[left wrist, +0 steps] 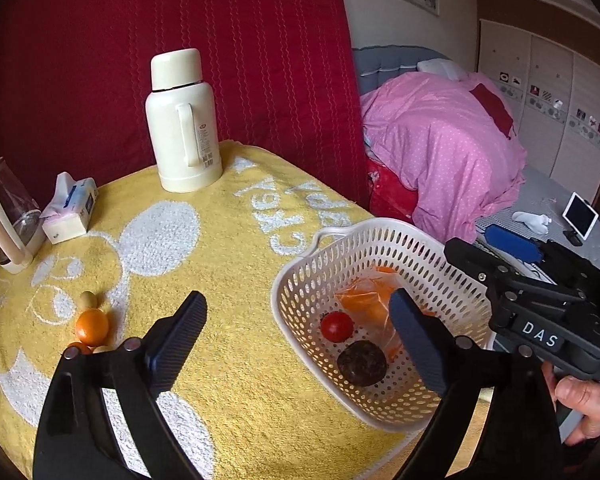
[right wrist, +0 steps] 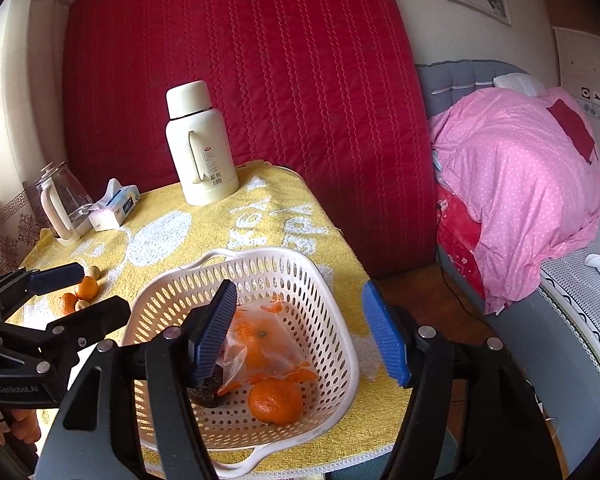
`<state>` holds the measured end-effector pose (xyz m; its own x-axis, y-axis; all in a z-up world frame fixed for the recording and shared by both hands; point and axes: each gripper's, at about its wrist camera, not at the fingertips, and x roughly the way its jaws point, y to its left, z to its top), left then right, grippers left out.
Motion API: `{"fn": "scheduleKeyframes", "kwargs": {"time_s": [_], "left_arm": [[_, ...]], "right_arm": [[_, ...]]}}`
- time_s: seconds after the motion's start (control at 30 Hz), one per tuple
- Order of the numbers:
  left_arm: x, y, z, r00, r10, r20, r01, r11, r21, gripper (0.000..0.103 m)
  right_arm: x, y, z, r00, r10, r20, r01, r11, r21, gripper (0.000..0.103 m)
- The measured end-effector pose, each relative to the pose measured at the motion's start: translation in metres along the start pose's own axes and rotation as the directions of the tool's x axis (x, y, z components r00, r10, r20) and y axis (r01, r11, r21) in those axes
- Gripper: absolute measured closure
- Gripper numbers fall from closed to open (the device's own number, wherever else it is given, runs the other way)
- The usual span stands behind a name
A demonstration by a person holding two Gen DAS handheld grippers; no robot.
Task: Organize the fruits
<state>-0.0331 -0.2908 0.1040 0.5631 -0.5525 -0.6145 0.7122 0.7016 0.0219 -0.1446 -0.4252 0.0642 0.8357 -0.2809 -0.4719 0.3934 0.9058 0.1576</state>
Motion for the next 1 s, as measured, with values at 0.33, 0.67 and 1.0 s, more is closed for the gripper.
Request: {"fn": "scheduleKeyframes", "kwargs": {"time_s": [0.33,0.67,1.0], "left_arm": [[-0.003,0.007,0.0,0.998,0.062,0.002,-0.062,0.998,-0.005,0.005],[-0.006,0.007,-0.004,0.989,0.145,0.0,-0.145,0.989,0.008,0.005],[-0.015,0.016,-0.009,0.974,0.224,0.013,-0.224,0.974,0.009,0.005]], "right_arm": [[-0.003,0.001,0.001,1.0,0.004,0.011,-0.004,1.0,-0.001,0.028],[-0.004,0.003,0.0,1.0,0.009,0.016,-0.009,1.0,-0.001,0.021],[-0.006,0.01,-0.002,0.999,0.04,0.023,-0.04,0.999,-0.005,0.005]]}}
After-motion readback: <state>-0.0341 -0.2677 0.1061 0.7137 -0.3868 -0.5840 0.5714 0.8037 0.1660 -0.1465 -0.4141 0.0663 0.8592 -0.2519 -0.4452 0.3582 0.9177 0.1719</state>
